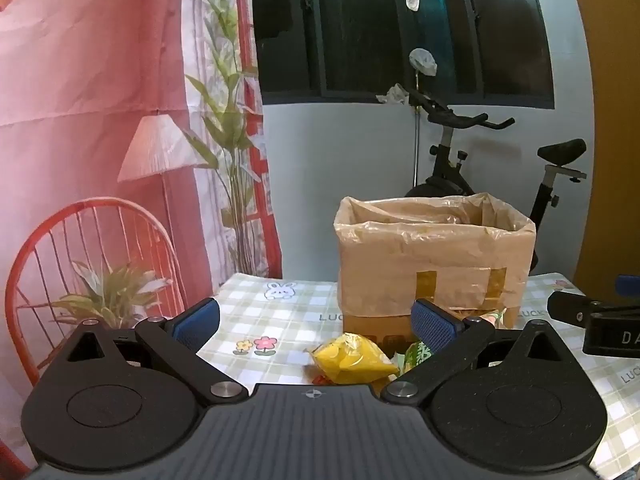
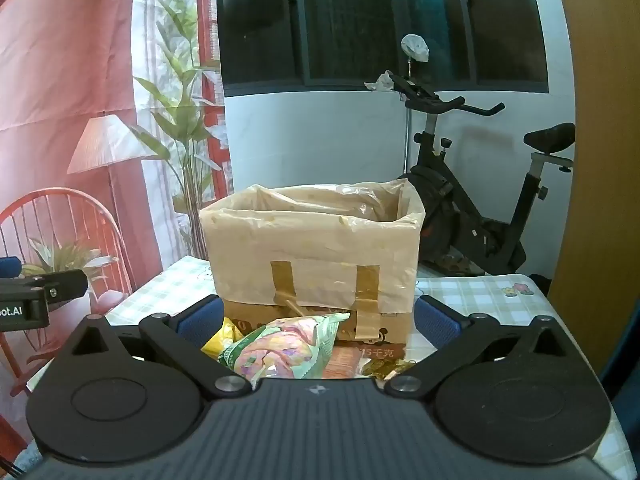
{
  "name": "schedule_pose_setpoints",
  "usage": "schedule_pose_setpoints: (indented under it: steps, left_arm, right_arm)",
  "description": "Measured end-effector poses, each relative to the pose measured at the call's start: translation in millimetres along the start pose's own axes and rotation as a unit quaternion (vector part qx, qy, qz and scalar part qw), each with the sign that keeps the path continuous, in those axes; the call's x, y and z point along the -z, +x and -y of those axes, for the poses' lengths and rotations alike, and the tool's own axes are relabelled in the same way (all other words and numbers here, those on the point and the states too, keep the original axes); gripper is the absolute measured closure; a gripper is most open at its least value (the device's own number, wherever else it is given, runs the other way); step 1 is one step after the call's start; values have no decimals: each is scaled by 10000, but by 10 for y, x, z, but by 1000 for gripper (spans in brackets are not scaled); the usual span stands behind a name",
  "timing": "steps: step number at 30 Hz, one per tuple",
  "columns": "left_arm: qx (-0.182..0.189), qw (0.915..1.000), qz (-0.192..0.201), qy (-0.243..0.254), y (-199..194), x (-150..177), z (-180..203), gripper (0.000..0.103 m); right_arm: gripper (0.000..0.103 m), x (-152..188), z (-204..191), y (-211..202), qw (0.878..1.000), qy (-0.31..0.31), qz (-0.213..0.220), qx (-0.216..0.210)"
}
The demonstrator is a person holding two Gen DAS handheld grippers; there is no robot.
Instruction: Organize snacks
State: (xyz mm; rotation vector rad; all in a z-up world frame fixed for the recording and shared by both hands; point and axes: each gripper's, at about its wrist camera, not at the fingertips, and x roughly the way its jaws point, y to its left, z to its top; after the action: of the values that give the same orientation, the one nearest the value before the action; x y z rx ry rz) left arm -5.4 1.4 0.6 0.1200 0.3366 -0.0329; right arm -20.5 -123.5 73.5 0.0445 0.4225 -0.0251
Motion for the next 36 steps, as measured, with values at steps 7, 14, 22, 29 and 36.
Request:
schedule_pose_setpoints:
  steps: [7, 14, 22, 29, 36]
  left_arm:
    - [-27, 10000, -80, -5, -15, -11, 9, 1]
    - [-20, 10000, -49, 27, -14, -22, 4, 1]
    - [-21, 10000, -36, 18, -27, -21, 17, 1]
    - [-22, 10000, -36, 6, -37, -11, 19, 1]
    - [-23, 10000, -36, -5, -35, 4, 15, 1]
  right_arm:
    - [0, 7, -25, -5, 10000, -66, -21, 2]
    - [0, 4, -14, -25, 9999, -93, -38, -23]
    - [0, 23, -39, -13, 10000, -97, -19, -7]
    - [0, 20, -44, -15, 9999, -99, -22, -5]
    - [0, 21, -46, -15, 9999, -100, -21, -2]
